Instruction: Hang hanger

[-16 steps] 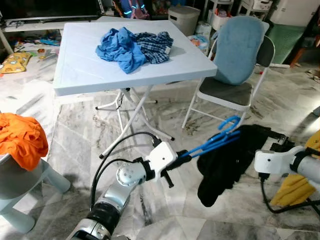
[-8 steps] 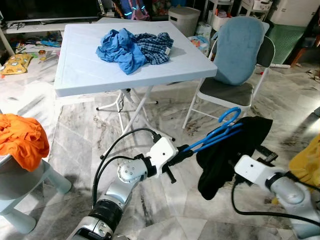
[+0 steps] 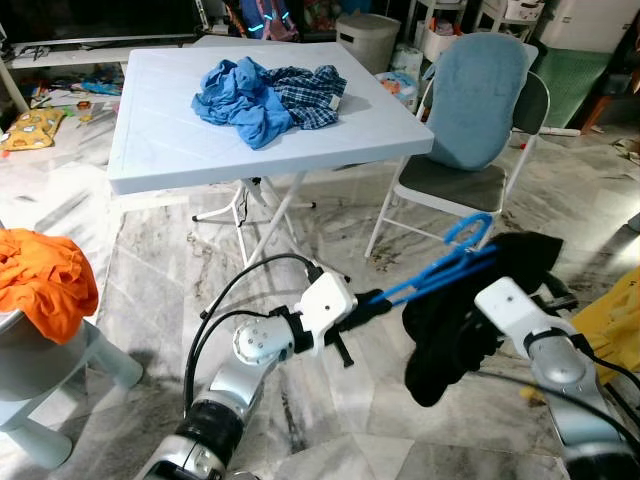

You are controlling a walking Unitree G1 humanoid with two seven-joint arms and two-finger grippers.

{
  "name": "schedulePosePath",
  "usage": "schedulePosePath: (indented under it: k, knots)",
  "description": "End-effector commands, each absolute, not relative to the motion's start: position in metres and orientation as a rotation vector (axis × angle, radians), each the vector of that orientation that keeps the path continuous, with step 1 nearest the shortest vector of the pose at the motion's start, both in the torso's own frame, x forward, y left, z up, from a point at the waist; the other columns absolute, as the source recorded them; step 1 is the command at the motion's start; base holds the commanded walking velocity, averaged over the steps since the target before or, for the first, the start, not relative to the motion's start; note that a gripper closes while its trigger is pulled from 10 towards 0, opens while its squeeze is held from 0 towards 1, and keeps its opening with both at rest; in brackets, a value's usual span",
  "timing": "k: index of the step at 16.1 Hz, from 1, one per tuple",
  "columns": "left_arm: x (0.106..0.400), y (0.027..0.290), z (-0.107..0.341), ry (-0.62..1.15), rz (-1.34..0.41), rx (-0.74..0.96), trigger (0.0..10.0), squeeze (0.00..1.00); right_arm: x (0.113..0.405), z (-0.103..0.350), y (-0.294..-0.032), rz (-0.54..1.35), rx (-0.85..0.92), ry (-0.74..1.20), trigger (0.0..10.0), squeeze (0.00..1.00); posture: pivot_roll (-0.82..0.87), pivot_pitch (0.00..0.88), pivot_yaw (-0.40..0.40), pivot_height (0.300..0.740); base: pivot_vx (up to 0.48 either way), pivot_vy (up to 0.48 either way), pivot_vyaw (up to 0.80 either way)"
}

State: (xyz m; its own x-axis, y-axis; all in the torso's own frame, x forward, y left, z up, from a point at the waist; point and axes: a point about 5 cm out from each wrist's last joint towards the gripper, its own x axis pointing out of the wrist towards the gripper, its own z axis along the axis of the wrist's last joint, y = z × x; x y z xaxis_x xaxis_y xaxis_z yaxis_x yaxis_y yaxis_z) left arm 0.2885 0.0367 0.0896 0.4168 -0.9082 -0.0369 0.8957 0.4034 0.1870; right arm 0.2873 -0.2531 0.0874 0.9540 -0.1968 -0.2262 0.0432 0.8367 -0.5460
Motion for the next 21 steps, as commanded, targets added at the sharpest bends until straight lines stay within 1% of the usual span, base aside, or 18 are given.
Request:
schedulePosePath:
  k: [1, 4, 5, 6, 10, 15, 17, 21]
  knots:
    - [0.289, 0.032, 0.105, -0.149, -1.160, 0.168, 0.0, 0.00, 0.289, 0.085, -0.256, -0.162, -0.543, 0.296, 10.0, 0.00, 0.01, 0.000, -0.064, 0.740, 0.000, 0.000, 0.00]
    - [0.283, 0.032, 0.107, -0.157, -1.206, 0.155, 0.0, 0.00, 0.294, 0.082, -0.258, -0.210, -0.521, 0.307, 10.0, 0.00, 0.01, 0.000, -0.067, 0.740, 0.000, 0.000, 0.00]
    - [0.279, 0.033, 0.108, -0.158, -1.229, 0.145, 0.0, 0.00, 0.297, 0.081, -0.260, -0.228, -0.499, 0.306, 0.0, 0.00, 0.01, 0.000, -0.069, 0.740, 0.000, 0.000, 0.00]
    - [0.275, 0.034, 0.109, -0.162, -1.247, 0.134, 0.0, 0.00, 0.299, 0.081, -0.263, -0.244, -0.486, 0.299, 0.0, 0.00, 0.01, 0.000, -0.071, 0.740, 0.000, 0.000, 0.00]
    - [0.277, 0.038, 0.107, -0.146, -1.227, 0.143, 0.0, 0.00, 0.297, 0.087, -0.274, -0.281, -0.486, 0.269, 0.0, 0.00, 0.01, 0.000, -0.077, 0.740, 0.000, 0.000, 0.00]
    - [0.282, 0.040, 0.109, -0.143, -1.203, 0.157, 0.0, 0.00, 0.283, 0.090, -0.284, -0.199, -0.461, 0.254, 0.0, 0.00, -0.01, 0.000, -0.073, 0.740, 0.000, 0.000, 0.00]
    - [0.284, 0.041, 0.110, -0.150, -1.191, 0.169, 0.0, 0.00, 0.277, 0.090, -0.287, -0.186, -0.458, 0.254, 0.0, 0.00, -0.01, 0.000, -0.071, 0.740, 0.000, 0.000, 0.00]
    - [0.286, 0.043, 0.111, -0.152, -1.175, 0.172, 0.0, 0.00, 0.275, 0.091, -0.289, -0.188, -0.440, 0.243, 0.0, 0.00, -0.01, 0.000, -0.071, 0.740, 0.000, 0.000, 0.00]
